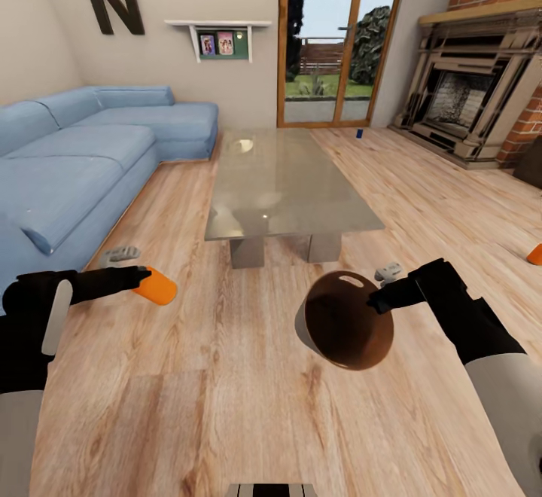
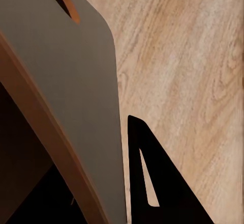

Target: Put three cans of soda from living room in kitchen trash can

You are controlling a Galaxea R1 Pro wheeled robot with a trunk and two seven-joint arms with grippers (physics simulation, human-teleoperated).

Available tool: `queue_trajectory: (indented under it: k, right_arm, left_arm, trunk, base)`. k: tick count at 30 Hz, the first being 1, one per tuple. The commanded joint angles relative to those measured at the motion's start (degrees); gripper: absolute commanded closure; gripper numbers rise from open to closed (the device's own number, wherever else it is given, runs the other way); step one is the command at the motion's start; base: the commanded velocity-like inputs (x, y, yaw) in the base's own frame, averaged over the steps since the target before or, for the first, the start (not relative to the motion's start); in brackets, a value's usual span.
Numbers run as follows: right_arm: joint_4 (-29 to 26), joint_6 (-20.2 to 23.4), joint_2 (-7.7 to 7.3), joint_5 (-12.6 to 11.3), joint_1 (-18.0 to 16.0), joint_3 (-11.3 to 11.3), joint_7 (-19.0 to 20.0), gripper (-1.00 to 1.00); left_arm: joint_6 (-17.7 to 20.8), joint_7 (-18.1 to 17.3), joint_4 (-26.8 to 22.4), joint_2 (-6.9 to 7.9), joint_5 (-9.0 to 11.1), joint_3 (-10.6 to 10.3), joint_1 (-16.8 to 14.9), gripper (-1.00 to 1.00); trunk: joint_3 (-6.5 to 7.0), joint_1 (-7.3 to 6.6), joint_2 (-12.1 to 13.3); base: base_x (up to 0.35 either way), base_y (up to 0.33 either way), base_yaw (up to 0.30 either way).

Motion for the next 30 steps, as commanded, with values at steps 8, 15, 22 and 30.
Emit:
queue_trajectory:
  k: [8,15,22,30]
  right_arm:
    - [1.1,0.6,0.14,-1.3,0.0,0.0,0.3,1.00]
    - [4.8,0.6,1.79,-1.3,-0.1,0.1,0.7,1.00]
    - [17.4,0.6,4.45,-1.2,-4.0,0.0,0.9,1.00]
    - [21.5,0.6,5.37,-1.2,-5.9,0.1,1.0,1.00]
  left_arm:
    - [0.0,-0.2,0.7,-0.02,0.1,-1.0,0.0,1.00]
    - [0.0,-2.1,7.4,0.02,3.2,-6.7,-0.7,1.00]
    - [0.0,-2.9,16.6,0.21,14.1,-13.8,-3.7,1.00]
    - [0.0,-2.9,17.8,0.79,23.3,-17.9,-5.8,1.00]
  trunk:
    - [1.78,-0.21,0.1]
    - [3.22,-0.89,1.2]
    - [4.48,-2.43,4.0]
    - [5.92,-4.18,7.2]
  base:
    - [0.000,0.000,0.000]
    - [0.000,0.000,0.000]
    - [0.000,0.000,0.000]
    - [0.000,0.000,0.000]
